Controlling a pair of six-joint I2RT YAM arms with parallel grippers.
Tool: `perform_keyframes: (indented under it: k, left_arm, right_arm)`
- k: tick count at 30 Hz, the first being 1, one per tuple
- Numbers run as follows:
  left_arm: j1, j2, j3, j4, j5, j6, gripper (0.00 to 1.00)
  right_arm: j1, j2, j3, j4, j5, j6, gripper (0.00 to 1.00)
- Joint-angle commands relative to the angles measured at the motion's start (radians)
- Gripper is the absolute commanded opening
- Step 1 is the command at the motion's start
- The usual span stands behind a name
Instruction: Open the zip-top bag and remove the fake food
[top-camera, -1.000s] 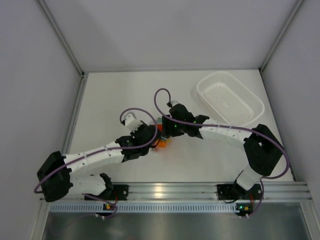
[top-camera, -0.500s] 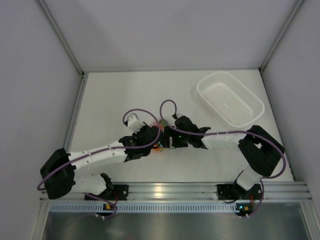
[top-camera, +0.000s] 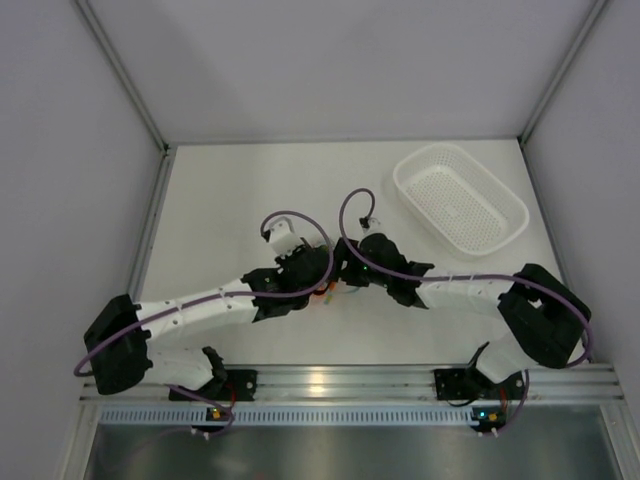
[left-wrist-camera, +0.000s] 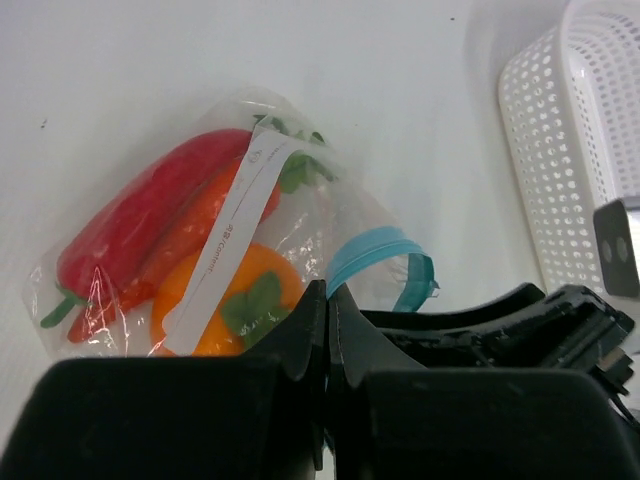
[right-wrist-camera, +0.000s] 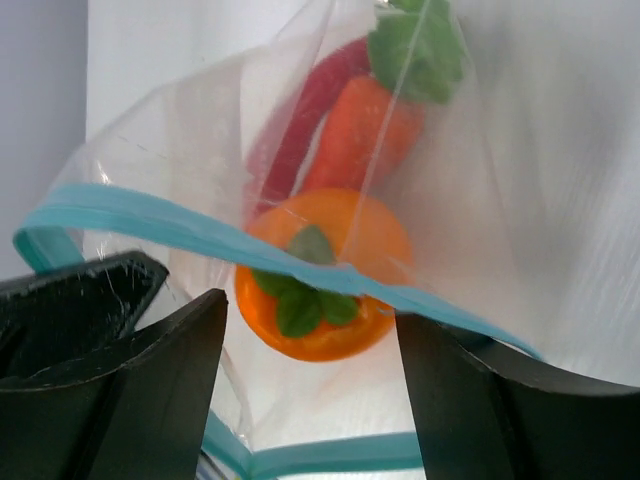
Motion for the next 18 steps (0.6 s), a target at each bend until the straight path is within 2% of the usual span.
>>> perform_keyframes:
  k: [1, 5, 9, 12, 16, 18]
  left_arm:
    - [-0.014, -0.03, 0.064, 0.054, 0.005, 0.108, 0.0]
    - [-0.016, -0.025, 0.103, 0.063, 0.047, 0.174, 0.0]
    - [-0.016, -0.047, 0.112, 0.063, 0.005, 0.197, 0.0]
    - [-0.016, -0.056, 0.094, 0.06, -0.022, 0.189, 0.0]
    - [-0.014, -0.05, 0.057, 0.07, -0.028, 0.142, 0.0]
    - [-0.016, -0.042, 0.041, 0.073, -0.025, 0.12, 0.0]
  right_arm:
    - [0.014, 0.009, 0.075, 0.004, 0.034, -0.008, 0.7]
    - [0.011, 0.068, 0.141, -0.058, 0.042, -0.021, 0.79]
    - [0.013, 0.108, 0.17, -0.121, 0.021, -0.039, 0.86]
    - [0.016, 0.106, 0.142, -0.089, 0.024, -0.033, 0.92]
    - [0.014, 0.122, 0.093, 0.008, 0.042, 0.007, 0.93]
    - [0.014, 0.119, 0.083, 0.026, 0.106, 0.03, 0.9]
